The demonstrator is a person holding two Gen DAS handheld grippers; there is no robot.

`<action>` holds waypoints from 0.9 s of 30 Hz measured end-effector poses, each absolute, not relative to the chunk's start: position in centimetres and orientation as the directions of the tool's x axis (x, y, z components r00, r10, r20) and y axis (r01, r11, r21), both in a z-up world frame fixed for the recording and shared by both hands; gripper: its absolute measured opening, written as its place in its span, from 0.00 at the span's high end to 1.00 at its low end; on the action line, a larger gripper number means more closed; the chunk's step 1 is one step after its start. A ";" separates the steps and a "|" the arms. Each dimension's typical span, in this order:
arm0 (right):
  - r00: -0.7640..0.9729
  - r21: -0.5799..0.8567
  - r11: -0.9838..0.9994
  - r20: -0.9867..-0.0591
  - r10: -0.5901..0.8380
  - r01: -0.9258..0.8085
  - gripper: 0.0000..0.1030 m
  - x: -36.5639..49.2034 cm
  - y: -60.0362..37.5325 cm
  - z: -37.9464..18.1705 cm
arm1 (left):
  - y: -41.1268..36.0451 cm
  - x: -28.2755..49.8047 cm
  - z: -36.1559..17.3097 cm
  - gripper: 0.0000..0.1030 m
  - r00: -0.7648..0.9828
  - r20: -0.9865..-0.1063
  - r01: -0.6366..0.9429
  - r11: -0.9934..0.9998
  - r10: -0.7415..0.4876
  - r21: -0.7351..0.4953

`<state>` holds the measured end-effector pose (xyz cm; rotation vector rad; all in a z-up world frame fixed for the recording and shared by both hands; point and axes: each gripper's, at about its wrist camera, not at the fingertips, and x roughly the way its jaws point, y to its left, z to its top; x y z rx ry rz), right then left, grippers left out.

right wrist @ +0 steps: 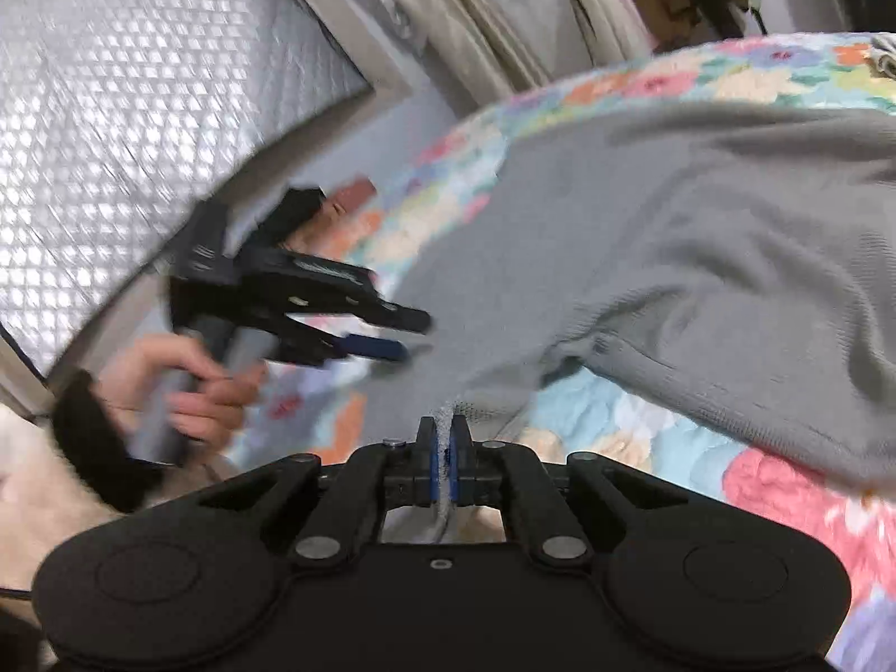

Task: Fold clothes

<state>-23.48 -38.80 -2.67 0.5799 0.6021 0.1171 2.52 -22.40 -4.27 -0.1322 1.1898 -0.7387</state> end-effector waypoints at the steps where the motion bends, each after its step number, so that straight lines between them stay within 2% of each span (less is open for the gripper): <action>1: 0.823 0.554 0.831 -0.495 0.280 0.051 0.94 -23.9 -38.3 -2.6 | -22.5 2.4 -4.2 0.60 0.169 -0.790 0.458 0.757 -0.590 -0.467; 5: 0.707 0.582 0.813 -0.589 0.392 0.034 0.94 -22.6 -35.6 -5.5 | -23.2 1.8 -3.8 0.60 0.169 -0.785 0.498 0.739 -0.596 -0.454; 7: 0.650 0.628 0.777 -0.603 0.463 0.029 0.94 -22.1 -35.8 -6.4 | -23.6 1.4 -3.7 0.60 0.168 -0.781 0.525 0.725 -0.601 -0.445; 9: 0.660 0.611 0.790 -0.617 0.428 0.059 0.93 -22.6 -37.0 -5.7 | -24.0 1.0 -3.5 0.60 0.166 -0.777 0.553 0.709 -0.608 -0.437; 12: 0.684 0.572 0.813 -0.637 0.354 0.112 0.88 -23.4 -39.1 -4.5 | -24.7 0.4 -3.2 0.60 0.162 -0.770 0.595 0.684 -0.618 -0.423; 14: 0.698 0.545 0.825 -0.649 0.304 0.147 0.77 -23.9 -40.4 -3.7 | -25.6 -0.6 -2.7 0.58 0.155 -0.757 0.646 0.645 -0.635 -0.409; 16: 0.707 0.446 0.866 -0.687 0.169 0.225 0.58 -25.5 -42.6 -2.0 | -26.7 -2.0 -2.2 0.48 0.144 -0.748 0.698 0.602 -0.648 -0.387; 18: 0.704 0.332 0.891 -0.710 0.020 0.310 0.52 -27.2 -44.9 -0.3 | -27.7 -3.4 -1.9 0.34 0.130 -0.742 0.742 0.561 -0.657 -0.367; 19: 0.685 0.273 0.895 -0.727 -0.048 0.352 0.51 -28.1 -46.1 0.3 | -28.3 -4.0 -1.8 0.27 0.120 -0.741 0.760 0.542 -0.660 -0.360; 22: 0.587 0.097 0.903 -0.787 -0.188 0.419 0.48 -29.6 -49.2 1.3 | -30.1 -5.9 -2.2 0.27 0.079 -0.748 0.810 0.480 -0.659 -0.338; 25: 0.488 0.002 0.915 -0.846 -0.213 0.403 0.44 -29.3 -51.1 0.4 | -31.8 -7.9 -3.0 0.24 0.032 -0.773 0.855 0.418 -0.633 -0.306; 27: 0.427 -0.010 0.921 -0.884 -0.190 0.389 0.44 -28.8 -51.8 -0.7 | -33.0 -9.3 -3.9 0.12 0.032 -0.806 0.886 0.390 -0.591 -0.252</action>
